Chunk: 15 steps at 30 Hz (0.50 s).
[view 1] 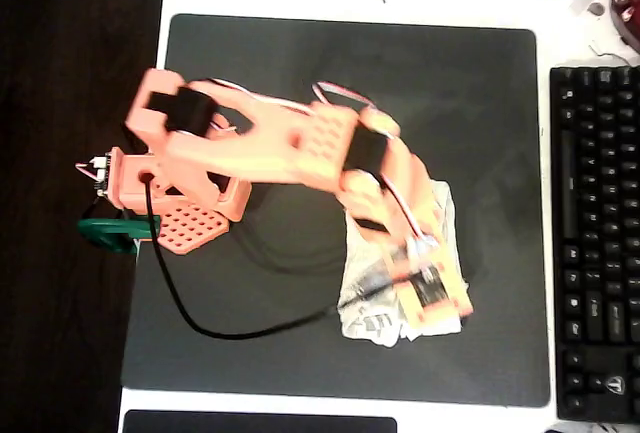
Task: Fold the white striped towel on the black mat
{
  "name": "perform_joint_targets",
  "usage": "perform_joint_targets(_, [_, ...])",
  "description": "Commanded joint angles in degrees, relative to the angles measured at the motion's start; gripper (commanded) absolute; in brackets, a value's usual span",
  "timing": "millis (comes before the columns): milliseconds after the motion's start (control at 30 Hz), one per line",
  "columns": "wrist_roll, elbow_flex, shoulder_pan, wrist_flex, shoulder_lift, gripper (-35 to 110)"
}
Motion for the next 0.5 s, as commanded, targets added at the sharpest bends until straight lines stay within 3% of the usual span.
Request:
perform_joint_targets(0, [-0.70, -2.20, 1.23, -2.90, -5.27, 0])
perform_joint_targets(467, [-2.90, -5.89, -2.72, -14.77, -22.15, 0])
